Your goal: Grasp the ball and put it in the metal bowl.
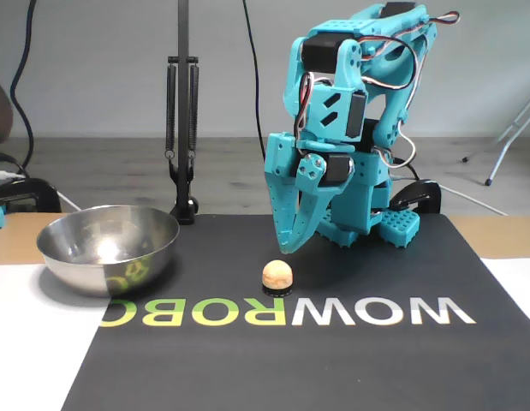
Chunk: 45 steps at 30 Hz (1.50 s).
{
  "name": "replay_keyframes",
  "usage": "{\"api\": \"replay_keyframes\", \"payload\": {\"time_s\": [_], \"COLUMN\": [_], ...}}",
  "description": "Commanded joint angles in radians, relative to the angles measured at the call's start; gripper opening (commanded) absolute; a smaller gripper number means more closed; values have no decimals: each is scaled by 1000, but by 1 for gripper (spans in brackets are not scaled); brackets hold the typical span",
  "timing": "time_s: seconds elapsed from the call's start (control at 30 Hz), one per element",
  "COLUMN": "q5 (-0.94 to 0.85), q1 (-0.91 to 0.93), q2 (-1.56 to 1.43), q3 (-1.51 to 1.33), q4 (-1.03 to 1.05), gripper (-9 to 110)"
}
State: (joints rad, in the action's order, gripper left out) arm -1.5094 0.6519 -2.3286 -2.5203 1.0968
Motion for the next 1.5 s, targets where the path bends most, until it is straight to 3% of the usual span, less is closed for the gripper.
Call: {"api": "replay_keyframes", "payload": {"time_s": [0.0, 0.4, 0.63, 1.3, 1.47], "q5": [-5, -3, -5, 5, 5], "q1": [3, 25, 35, 26, 26], "q2": [-20, -20, -20, -20, -20], "q3": [5, 17, 17, 18, 18], "q4": [-9, -8, -9, -77, -75], "gripper": [1, 1, 14, 15, 33]}}
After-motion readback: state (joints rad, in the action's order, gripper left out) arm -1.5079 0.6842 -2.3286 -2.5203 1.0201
